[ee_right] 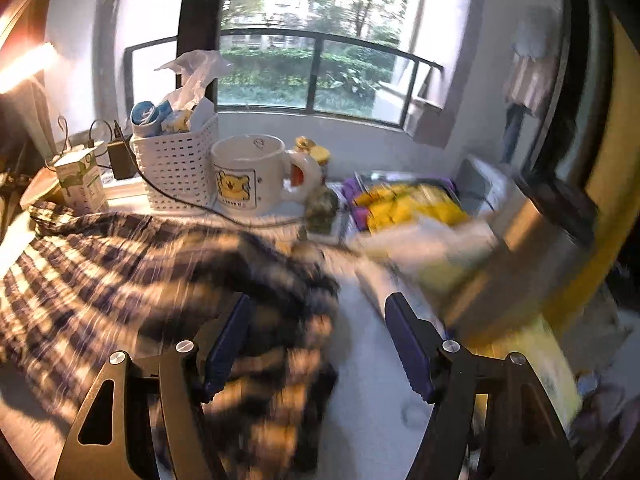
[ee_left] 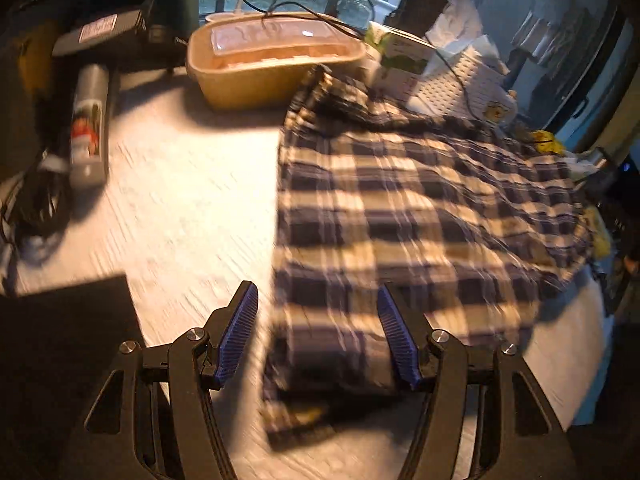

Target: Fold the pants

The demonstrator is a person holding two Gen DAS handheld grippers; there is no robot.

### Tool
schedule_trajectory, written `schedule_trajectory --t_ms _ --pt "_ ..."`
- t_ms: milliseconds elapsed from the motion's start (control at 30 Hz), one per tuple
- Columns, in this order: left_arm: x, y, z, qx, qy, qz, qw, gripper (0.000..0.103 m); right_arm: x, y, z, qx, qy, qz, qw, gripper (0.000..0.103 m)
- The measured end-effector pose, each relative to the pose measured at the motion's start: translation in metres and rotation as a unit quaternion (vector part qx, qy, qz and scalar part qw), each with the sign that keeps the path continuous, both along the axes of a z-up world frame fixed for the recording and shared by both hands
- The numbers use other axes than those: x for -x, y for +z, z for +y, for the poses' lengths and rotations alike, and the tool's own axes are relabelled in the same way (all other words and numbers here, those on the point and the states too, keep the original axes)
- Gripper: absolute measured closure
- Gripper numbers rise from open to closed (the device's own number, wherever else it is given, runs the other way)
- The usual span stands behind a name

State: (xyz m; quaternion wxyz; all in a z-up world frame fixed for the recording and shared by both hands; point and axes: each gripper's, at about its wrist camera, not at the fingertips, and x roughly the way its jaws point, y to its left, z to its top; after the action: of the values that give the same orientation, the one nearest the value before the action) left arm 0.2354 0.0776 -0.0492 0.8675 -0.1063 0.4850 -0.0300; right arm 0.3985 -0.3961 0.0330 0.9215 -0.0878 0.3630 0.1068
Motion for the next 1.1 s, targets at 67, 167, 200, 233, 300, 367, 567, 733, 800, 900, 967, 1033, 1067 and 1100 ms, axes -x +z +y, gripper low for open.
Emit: schedule_trajectory --t_ms 67,167,200,233,300,367,567,733,800,900,967,1033,1067,1100 --pt "0.009 -0.003 -0.005 0.002 -0.007 0.000 1.0000 0.041 0.016 -0.002 -0.012 -0.019 -0.014 0.012 1.000 0.031" --pt "0.013 -0.005 -0.012 -0.017 -0.015 -0.010 0.9997 0.054 0.040 -0.011 -0.031 -0.057 -0.036 0.040 0.997 0.031" --pt "0.014 -0.006 -0.014 -0.024 -0.017 -0.012 0.9995 0.062 0.049 -0.016 -0.038 -0.080 -0.043 0.056 0.994 0.031" --pt "0.013 -0.007 -0.015 -0.030 -0.016 -0.013 0.9993 0.073 0.054 -0.021 -0.040 -0.095 -0.046 0.065 0.992 0.030" --pt "0.017 -0.008 -0.012 -0.027 -0.011 -0.015 0.9995 0.084 0.065 -0.032 -0.043 -0.139 -0.042 0.093 0.985 0.030" --pt "0.020 -0.007 -0.009 -0.027 -0.006 -0.021 0.9994 0.088 0.072 -0.041 -0.042 -0.172 -0.033 0.108 0.979 0.030" --pt "0.032 0.002 -0.006 -0.041 0.012 -0.042 0.9982 0.092 0.053 -0.065 -0.032 -0.272 -0.028 0.132 0.953 0.031" --pt "0.038 0.013 -0.001 -0.050 0.025 -0.054 0.9970 0.092 0.038 -0.063 -0.017 -0.258 -0.020 0.122 0.958 0.076" --pt "0.042 0.022 -0.001 -0.059 0.029 -0.061 0.9960 0.091 0.042 -0.046 -0.010 -0.219 -0.003 0.100 0.970 0.077" --pt "0.054 0.044 -0.016 -0.136 0.024 -0.090 0.9863 0.069 0.047 -0.014 -0.005 -0.170 0.011 0.061 0.984 0.077" --pt "0.064 0.058 -0.024 -0.136 0.014 -0.120 0.9834 0.033 0.049 0.002 -0.005 -0.158 0.021 0.048 0.986 0.077" --pt "0.070 0.066 -0.037 -0.113 -0.009 -0.135 0.9843 0.033 0.052 0.011 -0.006 -0.150 0.027 0.039 0.987 0.077" --pt "0.070 0.066 -0.043 -0.098 -0.018 -0.133 0.9861 0.033 0.053 0.015 -0.005 -0.147 0.029 0.035 0.988 0.077" --pt "0.070 0.063 -0.050 -0.075 -0.029 -0.128 0.9885 0.033 0.054 0.019 -0.003 -0.145 0.032 0.030 0.988 0.077"
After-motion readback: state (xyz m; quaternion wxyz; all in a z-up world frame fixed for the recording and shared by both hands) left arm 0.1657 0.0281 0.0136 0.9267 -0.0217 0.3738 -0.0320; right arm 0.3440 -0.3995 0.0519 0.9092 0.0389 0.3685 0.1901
